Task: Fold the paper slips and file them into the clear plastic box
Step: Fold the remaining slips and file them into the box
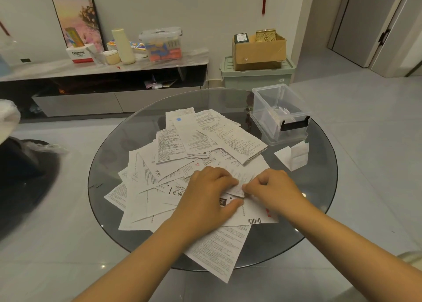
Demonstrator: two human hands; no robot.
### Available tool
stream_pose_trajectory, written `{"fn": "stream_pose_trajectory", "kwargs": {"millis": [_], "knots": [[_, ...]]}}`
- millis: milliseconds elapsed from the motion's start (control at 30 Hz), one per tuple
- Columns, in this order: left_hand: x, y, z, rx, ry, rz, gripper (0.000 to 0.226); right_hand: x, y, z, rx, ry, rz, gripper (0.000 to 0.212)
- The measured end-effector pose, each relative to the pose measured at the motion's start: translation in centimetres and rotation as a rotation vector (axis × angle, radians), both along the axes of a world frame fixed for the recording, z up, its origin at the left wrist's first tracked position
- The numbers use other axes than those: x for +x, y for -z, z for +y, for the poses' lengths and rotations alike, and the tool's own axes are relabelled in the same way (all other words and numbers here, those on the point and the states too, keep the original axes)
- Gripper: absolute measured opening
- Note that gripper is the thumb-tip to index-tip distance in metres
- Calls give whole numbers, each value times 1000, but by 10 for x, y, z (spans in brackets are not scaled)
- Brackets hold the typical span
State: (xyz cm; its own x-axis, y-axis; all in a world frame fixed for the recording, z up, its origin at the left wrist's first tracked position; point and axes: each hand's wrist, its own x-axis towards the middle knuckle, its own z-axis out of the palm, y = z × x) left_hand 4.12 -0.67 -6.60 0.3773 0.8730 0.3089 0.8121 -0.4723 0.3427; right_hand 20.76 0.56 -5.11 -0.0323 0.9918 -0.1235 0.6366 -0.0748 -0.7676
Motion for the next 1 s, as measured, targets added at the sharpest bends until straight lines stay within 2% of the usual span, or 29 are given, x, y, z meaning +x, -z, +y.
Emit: {"fn": "stream_pose_trajectory", "kwargs": {"millis": [67, 133, 267, 333, 400, 467, 533, 600, 733, 833, 1000], "knots": [[1, -2, -1, -1, 11, 3, 46, -1, -4, -3, -49, -24, 73, 31], [1, -3, -2, 39, 12, -3, 34, -1, -7, -5, -49, -48, 93, 27], [0, -9, -5, 30, -36, -57, 13, 0, -11, -10, 199, -111, 57, 11], [-3, -12, -7, -29, -79, -105, 9, 4, -12, -10, 227, -243, -22, 31], [-5, -12, -9, -76, -110, -172, 6, 7, -12, -8, 216, -361, -150, 37], [-7, -13, -10, -128, -135, -255, 6, 8, -9, -4, 219, -367, -203, 21], [-7, -13, -11, -162, -158, -300, 6, 6, -3, 0, 203, -289, -168, 5], [-7, -14, -9, -179, -194, -310, 1, 5, 3, 4, 181, -209, -164, 5], [-6, -14, -5, -247, -237, -338, 20, -1, 6, 6, 192, -149, -134, 11], [-3, -13, -4, -263, -226, -309, 36, -5, 7, 4, 223, -140, -145, 24], [-2, -12, 1, -270, -260, -304, 42, -10, 11, 4, 267, -108, -206, 36]]}}
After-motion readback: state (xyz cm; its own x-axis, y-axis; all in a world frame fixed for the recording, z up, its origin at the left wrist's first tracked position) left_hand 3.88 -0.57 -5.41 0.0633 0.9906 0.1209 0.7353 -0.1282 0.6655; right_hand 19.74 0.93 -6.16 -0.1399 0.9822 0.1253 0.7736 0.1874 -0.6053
